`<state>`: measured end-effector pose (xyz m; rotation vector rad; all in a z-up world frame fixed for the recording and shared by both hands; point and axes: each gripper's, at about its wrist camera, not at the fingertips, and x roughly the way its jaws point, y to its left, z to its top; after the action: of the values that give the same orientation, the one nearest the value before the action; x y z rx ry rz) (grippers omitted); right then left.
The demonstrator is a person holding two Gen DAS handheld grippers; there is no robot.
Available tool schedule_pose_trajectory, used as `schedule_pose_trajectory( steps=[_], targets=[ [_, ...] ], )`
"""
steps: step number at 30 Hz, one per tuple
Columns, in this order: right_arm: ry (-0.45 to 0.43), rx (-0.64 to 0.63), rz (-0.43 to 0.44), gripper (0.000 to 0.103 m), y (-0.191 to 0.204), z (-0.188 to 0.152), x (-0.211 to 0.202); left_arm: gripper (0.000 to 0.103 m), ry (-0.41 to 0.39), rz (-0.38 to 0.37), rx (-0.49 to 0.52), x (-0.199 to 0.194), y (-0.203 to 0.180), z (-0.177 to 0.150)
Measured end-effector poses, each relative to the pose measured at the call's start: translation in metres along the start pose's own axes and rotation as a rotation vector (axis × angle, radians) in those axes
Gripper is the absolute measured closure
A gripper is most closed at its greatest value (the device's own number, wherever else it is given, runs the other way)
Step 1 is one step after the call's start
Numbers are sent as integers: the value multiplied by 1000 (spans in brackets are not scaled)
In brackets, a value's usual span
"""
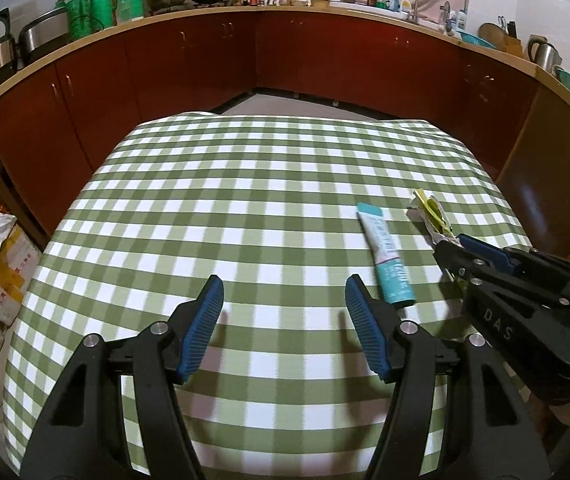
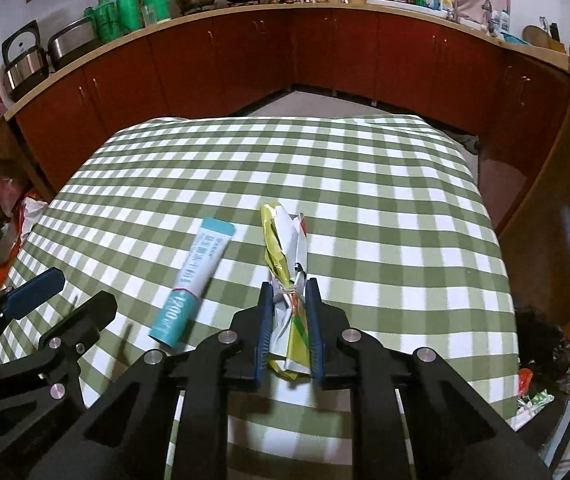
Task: Collect trash
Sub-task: 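Grasp the yellow wrapper with the right gripper while the left gripper grasps the teal tube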
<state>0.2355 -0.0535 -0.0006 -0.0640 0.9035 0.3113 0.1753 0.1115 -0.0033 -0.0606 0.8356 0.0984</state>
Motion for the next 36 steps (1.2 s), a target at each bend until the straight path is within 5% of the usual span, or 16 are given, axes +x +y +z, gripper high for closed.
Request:
schedule_pose_trajectory(
  steps=[16,22,25,36],
  targets=[
    [-29,95,-45,86,-65,-22,-26,37,5,-40,46,17,-52,10],
    [-39,94,-38,86,-65,-23,-27,63,62,-49,42,33,-56,16],
    [-39,95,-36,86,-65,-23,-27,86,60,-55,64,34,-59,17],
    [-90,106,-44,86,-68,-33,-49,95,24,-62,91,18,-63,9]
  ],
)
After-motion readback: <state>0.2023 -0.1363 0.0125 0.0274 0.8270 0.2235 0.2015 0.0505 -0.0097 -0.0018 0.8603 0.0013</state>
